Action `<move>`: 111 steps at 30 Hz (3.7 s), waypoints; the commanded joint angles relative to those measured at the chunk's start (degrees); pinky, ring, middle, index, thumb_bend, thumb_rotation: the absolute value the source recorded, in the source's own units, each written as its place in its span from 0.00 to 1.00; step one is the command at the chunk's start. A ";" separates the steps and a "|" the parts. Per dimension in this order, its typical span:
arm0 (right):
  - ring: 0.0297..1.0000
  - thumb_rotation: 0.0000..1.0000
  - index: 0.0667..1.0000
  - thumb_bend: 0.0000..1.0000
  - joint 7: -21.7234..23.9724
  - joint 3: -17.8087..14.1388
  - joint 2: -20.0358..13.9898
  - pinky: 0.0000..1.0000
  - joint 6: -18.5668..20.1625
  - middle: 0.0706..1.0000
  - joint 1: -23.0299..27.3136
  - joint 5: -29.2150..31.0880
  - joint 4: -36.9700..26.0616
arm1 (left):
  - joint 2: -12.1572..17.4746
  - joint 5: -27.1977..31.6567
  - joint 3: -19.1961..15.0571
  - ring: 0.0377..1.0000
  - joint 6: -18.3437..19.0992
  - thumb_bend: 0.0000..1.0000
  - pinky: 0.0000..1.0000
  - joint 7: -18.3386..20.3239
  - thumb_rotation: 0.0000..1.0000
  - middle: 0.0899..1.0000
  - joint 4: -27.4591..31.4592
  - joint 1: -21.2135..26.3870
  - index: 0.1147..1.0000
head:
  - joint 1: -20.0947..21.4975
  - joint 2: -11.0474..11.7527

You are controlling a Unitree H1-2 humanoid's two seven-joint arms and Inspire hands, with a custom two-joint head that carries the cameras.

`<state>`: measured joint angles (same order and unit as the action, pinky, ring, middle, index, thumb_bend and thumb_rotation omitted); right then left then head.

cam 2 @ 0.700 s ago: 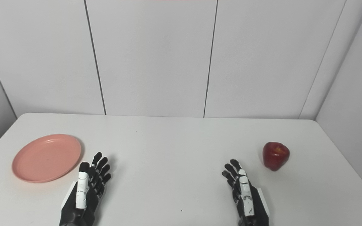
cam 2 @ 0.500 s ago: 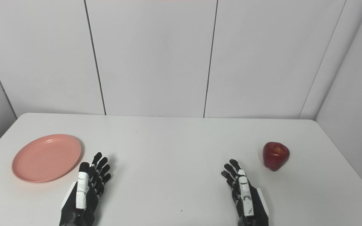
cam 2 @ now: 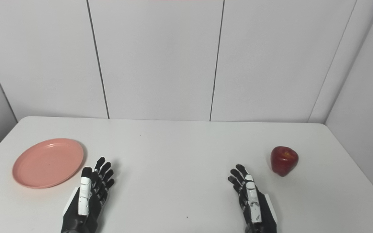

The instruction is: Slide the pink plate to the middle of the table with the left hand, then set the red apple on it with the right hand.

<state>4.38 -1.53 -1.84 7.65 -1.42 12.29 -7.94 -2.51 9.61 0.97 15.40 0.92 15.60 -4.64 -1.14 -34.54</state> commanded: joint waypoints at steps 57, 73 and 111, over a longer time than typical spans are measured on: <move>0.92 1.00 0.92 0.63 2.95 0.72 -1.00 1.00 -3.54 0.92 1.10 -0.51 1.69 | 0.41 0.03 -0.20 1.00 -0.15 0.85 1.00 0.42 1.00 1.00 1.50 -4.48 1.00 | -0.13 1.29; 0.95 1.00 0.93 0.66 4.57 -1.77 -3.58 1.00 -7.59 0.94 4.85 0.16 10.23 | -2.03 -2.59 2.41 1.00 -4.58 0.90 1.00 -0.84 0.99 1.00 -3.01 -3.97 1.00 | -9.32 5.64; 1.00 1.00 0.99 0.62 10.70 -3.99 -7.03 1.00 -9.45 1.00 5.95 5.11 18.47 | -5.26 -6.84 6.67 1.00 -12.78 0.81 1.00 -5.10 0.97 1.00 -11.73 -1.86 1.00 | -21.25 13.34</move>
<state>14.10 -5.25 -8.84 -0.44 7.01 16.77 7.40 -6.92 3.09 7.92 1.94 -4.08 4.72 -4.34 -22.33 -21.18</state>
